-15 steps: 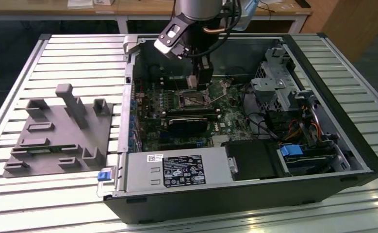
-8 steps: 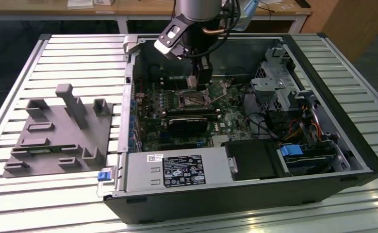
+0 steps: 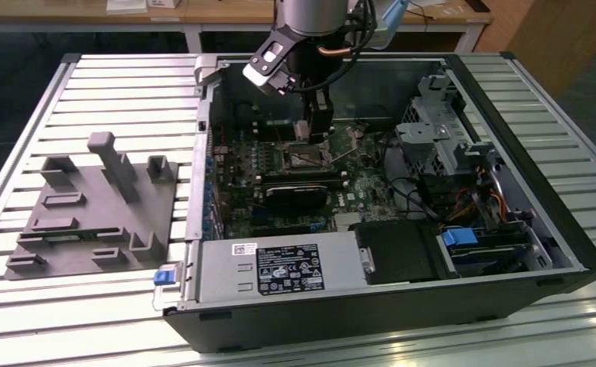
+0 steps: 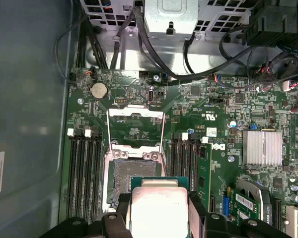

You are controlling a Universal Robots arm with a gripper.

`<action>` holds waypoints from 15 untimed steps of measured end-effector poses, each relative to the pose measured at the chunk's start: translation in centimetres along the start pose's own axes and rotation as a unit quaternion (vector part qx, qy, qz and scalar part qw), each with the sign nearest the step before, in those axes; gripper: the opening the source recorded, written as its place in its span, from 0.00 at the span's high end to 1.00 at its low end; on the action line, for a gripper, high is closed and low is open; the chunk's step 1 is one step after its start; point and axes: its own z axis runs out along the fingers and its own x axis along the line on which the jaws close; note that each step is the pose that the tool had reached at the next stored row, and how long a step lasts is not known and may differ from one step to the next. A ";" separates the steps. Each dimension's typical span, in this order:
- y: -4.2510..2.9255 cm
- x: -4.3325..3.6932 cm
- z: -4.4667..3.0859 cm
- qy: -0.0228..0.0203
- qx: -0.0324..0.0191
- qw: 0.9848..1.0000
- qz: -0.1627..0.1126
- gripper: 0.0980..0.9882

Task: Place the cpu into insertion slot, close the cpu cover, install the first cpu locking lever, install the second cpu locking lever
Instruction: 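Place the cpu into insertion slot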

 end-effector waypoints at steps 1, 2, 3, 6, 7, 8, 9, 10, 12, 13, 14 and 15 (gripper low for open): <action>-0.01 0.01 0.04 0.000 0.000 1.000 0.001 0.50; -0.01 0.01 0.09 -0.001 0.000 1.000 0.002 0.50; -0.01 0.01 0.13 -0.001 0.000 1.000 0.002 0.50; -0.02 0.02 0.25 -0.002 0.000 1.000 0.005 0.50; -0.03 0.03 0.29 -0.002 0.000 1.000 0.006 0.50; -0.03 0.06 0.34 -0.003 0.000 1.000 0.006 0.50; -0.04 0.08 0.40 -0.003 0.000 1.000 0.007 0.50; -0.04 0.10 0.46 -0.004 0.000 1.000 0.007 0.50; -0.05 0.17 0.61 -0.005 0.000 1.000 0.008 0.50; -0.05 0.21 0.69 -0.005 0.000 1.000 0.008 0.50; -0.06 0.24 0.76 -0.006 0.000 1.000 0.008 0.50; -0.06 0.28 0.83 -0.006 0.000 1.000 0.009 0.50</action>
